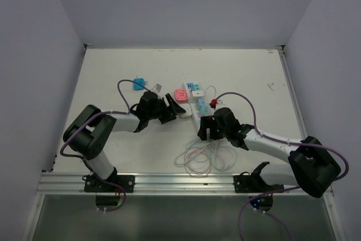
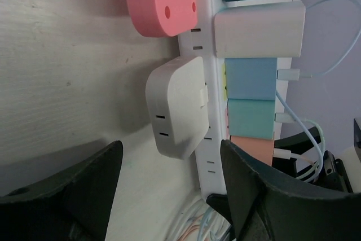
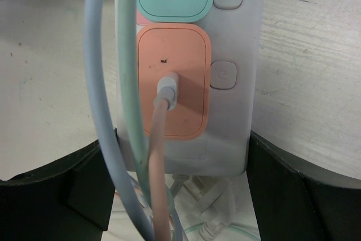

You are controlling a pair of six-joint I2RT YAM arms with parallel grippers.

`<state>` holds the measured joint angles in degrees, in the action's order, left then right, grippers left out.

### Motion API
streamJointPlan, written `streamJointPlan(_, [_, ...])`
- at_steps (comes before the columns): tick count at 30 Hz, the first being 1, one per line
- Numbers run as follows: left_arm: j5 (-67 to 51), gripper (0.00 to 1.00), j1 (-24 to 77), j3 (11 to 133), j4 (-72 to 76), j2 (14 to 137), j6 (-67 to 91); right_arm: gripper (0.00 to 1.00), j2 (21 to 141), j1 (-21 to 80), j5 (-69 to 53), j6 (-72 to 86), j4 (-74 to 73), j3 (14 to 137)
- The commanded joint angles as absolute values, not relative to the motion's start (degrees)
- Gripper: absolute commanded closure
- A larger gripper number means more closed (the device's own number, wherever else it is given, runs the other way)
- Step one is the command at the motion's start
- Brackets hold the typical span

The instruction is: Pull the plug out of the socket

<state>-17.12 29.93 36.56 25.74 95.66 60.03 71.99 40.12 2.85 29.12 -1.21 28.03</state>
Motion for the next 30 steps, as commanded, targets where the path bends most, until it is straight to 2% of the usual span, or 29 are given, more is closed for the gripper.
streamJointPlan(1, [-16.7,0.27,31.29,39.2,33.03,98.08,63.09,1.0,71.89,40.34,0.18,29.71,4.66,28.48])
streamJointPlan(13, [-19.16,0.57,31.38,37.79,41.65,102.74,68.02,1.0,72.95,40.34,-0.97,30.06,5.89,28.3])
streamJointPlan(20, [-19.95,0.84,31.38,35.69,44.73,103.09,69.26,1.0,72.86,40.34,-0.35,30.15,5.98,27.86])
streamJointPlan(30, [-20.92,0.99,30.59,29.8,54.3,103.8,75.22,1.0,72.95,40.34,5.0,33.65,4.84,26.72])
